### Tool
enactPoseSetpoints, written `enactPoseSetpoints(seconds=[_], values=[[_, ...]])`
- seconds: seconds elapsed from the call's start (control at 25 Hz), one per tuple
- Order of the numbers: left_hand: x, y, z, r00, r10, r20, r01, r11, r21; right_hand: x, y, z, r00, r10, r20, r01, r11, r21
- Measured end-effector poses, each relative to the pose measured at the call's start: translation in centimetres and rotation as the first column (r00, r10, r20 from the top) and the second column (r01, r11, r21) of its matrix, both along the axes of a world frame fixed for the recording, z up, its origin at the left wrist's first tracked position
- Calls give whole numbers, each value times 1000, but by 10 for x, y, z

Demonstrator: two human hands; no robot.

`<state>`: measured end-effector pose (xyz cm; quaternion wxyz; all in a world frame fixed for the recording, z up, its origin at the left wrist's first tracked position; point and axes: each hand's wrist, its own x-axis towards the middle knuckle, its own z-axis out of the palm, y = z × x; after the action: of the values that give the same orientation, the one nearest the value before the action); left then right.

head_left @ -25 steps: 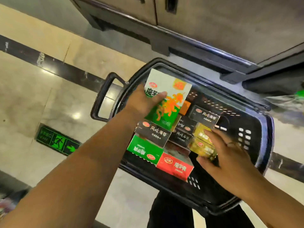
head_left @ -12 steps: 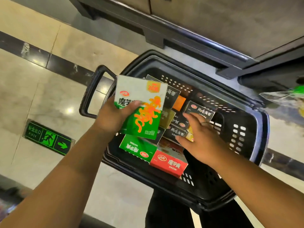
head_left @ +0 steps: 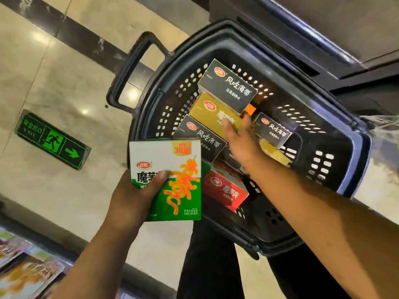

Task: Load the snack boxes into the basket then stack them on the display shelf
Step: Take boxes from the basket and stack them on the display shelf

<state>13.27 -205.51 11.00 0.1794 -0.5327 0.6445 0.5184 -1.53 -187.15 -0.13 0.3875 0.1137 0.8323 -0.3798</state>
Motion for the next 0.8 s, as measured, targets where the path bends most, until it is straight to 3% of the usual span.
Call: enactPoseSetpoints(seconds=[0.12,0.36,0.48,0.56,0.72,0.8], values=[[9,7,-8,1000,-13,-14,13,1000,15,2,-2,-20,992,-85,-88,82,996,-46],[10,8,-7,999,21,-30,-21,1000,15,12,24,-25,967,-19,-252,-6,995,-98],[5,8,-4,999,14,-31,-14,1000,18,15,35,-23,940,62,-336,-74,997,-24],[-1,9,-5,999,21,-31,-20,999,25,20,40,-19,934,111,-339,-113,993,14],[-15,6,-8,1000,7,-14,-7,1000,9,25,53,-22,885,376,-275,-381,924,37],[-17,5,-8,1000,1,-9,-1,1000,2,19,54,-22,883,393,-257,-386,919,80]])
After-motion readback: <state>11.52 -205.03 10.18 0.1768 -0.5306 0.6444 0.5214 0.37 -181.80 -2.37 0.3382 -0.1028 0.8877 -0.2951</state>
